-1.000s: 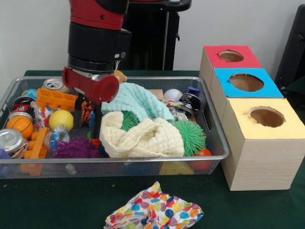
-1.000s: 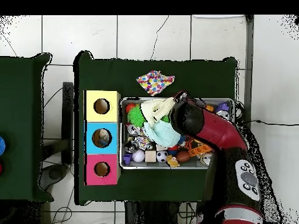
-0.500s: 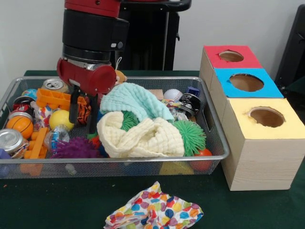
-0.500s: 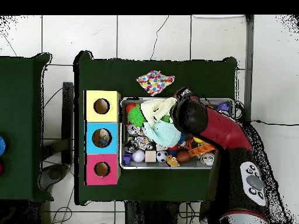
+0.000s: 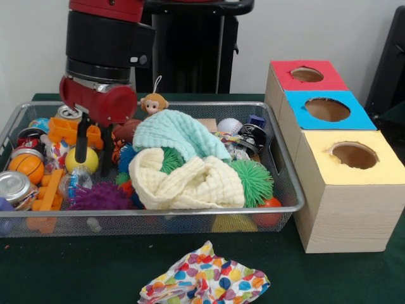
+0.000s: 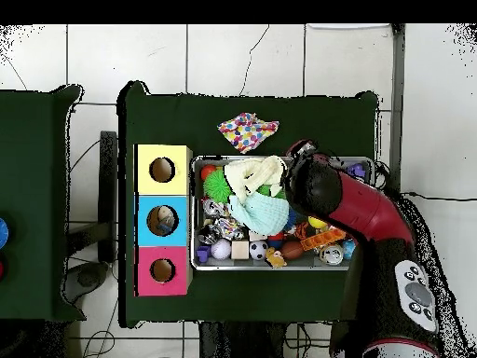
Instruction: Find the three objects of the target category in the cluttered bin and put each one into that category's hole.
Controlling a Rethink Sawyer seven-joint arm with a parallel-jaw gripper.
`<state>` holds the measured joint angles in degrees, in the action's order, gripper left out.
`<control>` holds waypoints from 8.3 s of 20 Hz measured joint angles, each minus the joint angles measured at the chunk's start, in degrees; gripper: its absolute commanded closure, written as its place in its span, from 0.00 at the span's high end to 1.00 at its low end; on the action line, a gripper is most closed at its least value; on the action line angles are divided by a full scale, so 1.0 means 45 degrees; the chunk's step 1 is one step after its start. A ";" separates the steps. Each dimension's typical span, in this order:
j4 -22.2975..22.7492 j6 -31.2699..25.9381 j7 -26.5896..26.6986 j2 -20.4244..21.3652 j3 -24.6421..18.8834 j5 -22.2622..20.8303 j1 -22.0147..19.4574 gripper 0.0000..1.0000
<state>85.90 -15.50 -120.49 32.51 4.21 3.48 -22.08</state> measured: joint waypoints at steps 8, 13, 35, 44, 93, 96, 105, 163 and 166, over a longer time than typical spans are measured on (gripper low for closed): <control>-0.0642 -0.0094 0.0000 -0.0618 0.0145 -0.1023 -0.0043 1.00; -0.0914 -0.0357 0.0000 -0.1003 0.0185 -0.1471 -0.0034 1.00; -0.1353 -0.0535 0.0000 -0.2102 0.0105 -0.3292 -0.0717 1.00; -0.1270 -0.1734 0.0000 -0.0904 0.0110 -0.3315 -0.1038 1.00; -0.0085 -0.1519 0.0000 -0.1189 0.0191 -0.3313 -0.0283 1.00; -0.0087 -0.1516 0.0000 -0.1189 0.0193 -0.3313 -0.0573 1.00; -0.0124 -0.1516 0.0000 -0.1307 0.0210 -0.3527 -0.1174 1.00; -0.0747 -0.1207 0.0000 -0.1718 0.0053 -0.3916 -0.0969 1.00; -0.0739 -0.1275 0.0000 -0.1472 0.0006 -0.3916 -0.0970 1.00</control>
<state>82.57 -21.24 -120.49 25.89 4.23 -14.15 -26.45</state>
